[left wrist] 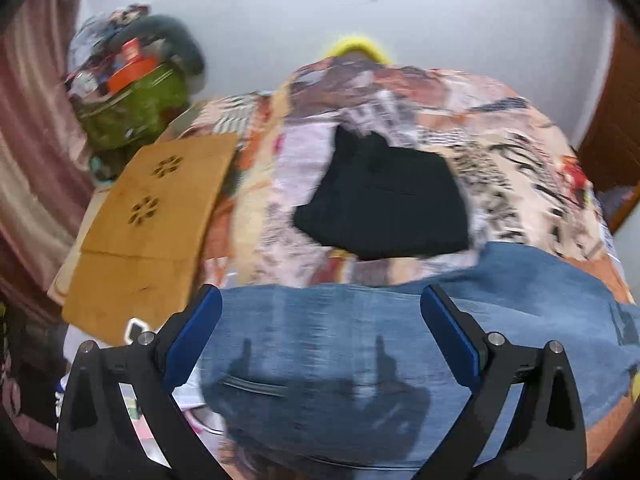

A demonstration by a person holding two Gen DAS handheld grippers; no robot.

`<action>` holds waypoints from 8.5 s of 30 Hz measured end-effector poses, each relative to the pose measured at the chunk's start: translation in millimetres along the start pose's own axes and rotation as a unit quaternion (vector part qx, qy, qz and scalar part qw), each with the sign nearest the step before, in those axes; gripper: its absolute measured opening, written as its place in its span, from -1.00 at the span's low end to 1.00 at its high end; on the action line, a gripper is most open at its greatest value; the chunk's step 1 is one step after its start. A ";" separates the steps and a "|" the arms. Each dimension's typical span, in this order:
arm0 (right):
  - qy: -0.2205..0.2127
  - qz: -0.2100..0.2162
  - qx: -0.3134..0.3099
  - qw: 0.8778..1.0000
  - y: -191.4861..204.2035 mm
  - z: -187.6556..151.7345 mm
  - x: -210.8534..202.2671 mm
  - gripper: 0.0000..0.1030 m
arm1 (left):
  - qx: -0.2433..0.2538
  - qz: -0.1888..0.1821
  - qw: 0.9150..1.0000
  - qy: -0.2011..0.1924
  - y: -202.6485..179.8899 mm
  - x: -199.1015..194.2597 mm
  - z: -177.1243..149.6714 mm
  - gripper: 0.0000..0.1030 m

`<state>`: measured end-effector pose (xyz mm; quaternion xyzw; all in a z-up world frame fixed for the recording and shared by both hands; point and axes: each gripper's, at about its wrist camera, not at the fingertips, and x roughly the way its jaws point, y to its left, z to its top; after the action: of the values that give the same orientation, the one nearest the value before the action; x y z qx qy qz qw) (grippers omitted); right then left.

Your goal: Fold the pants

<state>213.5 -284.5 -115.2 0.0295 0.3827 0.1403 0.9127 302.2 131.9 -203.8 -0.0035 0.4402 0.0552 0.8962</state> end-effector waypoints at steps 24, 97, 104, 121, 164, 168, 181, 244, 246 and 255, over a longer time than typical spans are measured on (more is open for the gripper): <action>0.232 0.159 -0.127 0.951 153.0 35.7 247.0 -0.22 | -0.057 -0.080 0.981 0.165 52.6 133.1 -47.5 0.49; 0.097 0.089 -0.162 0.978 129.6 -85.6 37.3 -0.90 | -0.208 -0.045 0.970 0.117 112.4 7.1 -147.5 -0.57; 0.124 0.082 -0.150 0.977 129.6 -102.9 43.3 -0.67 | -0.174 -0.019 0.972 0.156 96.6 32.3 -168.7 -0.48; 0.056 -0.086 0.102 0.990 -64.1 -110.7 -38.3 -0.16 | -0.113 0.030 0.992 0.050 63.9 -51.9 -102.3 0.87; 0.015 -0.225 0.205 0.952 -206.7 -152.3 -42.8 -0.95 | 0.059 -0.044 0.988 0.135 -106.2 8.7 -89.9 0.88; 0.068 -0.224 0.221 0.947 -214.5 -180.8 -18.7 -0.93 | 0.067 -0.059 0.990 0.113 -115.1 -2.5 -72.1 0.88; 0.045 -0.167 0.292 0.941 -200.9 -187.7 -77.6 -0.43 | 0.177 -0.115 0.971 0.111 -219.5 12.9 -56.4 0.89; -0.140 0.025 0.049 0.989 6.0 14.1 -69.3 -0.89 | 0.078 -0.151 0.983 -0.073 -148.8 -95.8 5.8 0.89; -0.121 0.047 0.049 0.990 24.0 15.5 -51.6 -0.89 | 0.066 -0.139 0.985 -0.079 -130.9 -101.1 3.0 0.89; 0.010 0.131 0.020 0.991 93.2 -15.6 36.8 -0.89 | 0.025 -0.114 0.991 -0.063 -80.6 -96.3 -12.0 0.89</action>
<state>205.3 -185.8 -136.7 0.0960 0.3877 0.2514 0.8816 242.6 41.9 -138.5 -0.0282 0.3804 -0.0584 0.9226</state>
